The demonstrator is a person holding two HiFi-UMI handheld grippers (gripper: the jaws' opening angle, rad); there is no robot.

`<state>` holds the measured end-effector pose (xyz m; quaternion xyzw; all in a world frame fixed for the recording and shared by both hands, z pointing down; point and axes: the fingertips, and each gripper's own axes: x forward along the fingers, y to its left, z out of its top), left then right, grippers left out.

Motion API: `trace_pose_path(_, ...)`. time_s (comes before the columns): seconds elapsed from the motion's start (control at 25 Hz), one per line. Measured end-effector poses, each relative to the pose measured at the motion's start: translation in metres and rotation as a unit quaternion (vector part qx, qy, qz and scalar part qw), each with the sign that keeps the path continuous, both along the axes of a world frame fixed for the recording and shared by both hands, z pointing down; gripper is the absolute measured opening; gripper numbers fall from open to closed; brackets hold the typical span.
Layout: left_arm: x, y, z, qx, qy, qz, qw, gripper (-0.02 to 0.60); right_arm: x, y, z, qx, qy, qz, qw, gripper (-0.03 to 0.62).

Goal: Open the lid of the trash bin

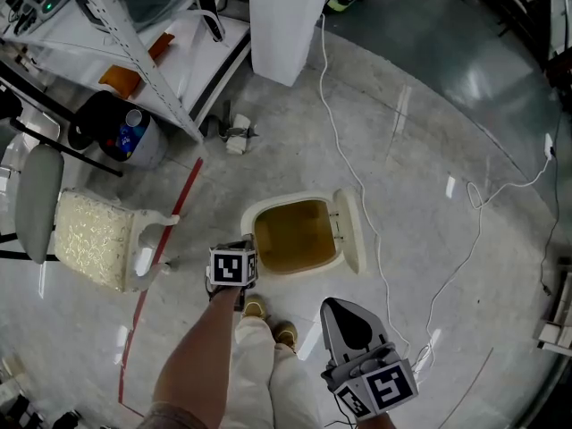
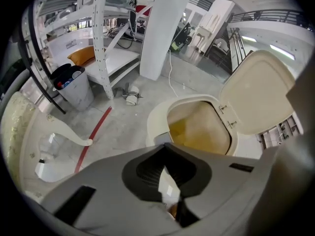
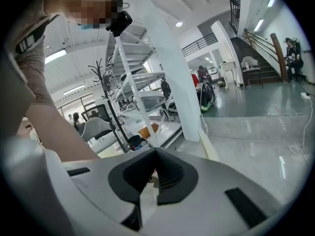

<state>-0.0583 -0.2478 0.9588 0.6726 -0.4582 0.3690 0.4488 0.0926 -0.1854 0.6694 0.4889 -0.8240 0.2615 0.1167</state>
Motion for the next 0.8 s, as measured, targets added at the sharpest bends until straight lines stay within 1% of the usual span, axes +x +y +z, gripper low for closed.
trace_pose_path(0.28,0.005,0.000,-0.003,-0.014,0.008,0.001,0.9999,0.000,0.001,0.000,-0.005,0.004,0.002,0.002,1.000,0.032)
trace_pose_path(0.4,0.003,0.002,-0.005,-0.025,0.008,-0.002,0.9997,0.000,0.000,-0.002,-0.009,0.007,0.002,0.003,1.000,0.032)
trace_pose_path(0.56,0.000,0.003,-0.008,-0.029,0.010,-0.005,0.9995,0.000,-0.002,-0.004,-0.016,0.012,0.002,0.006,1.000,0.032)
trace_pose_path(0.8,-0.002,-0.004,-0.033,-0.032,0.010,0.000,0.9994,0.000,-0.004,-0.005,-0.033,0.018,-0.002,0.009,1.000,0.032)
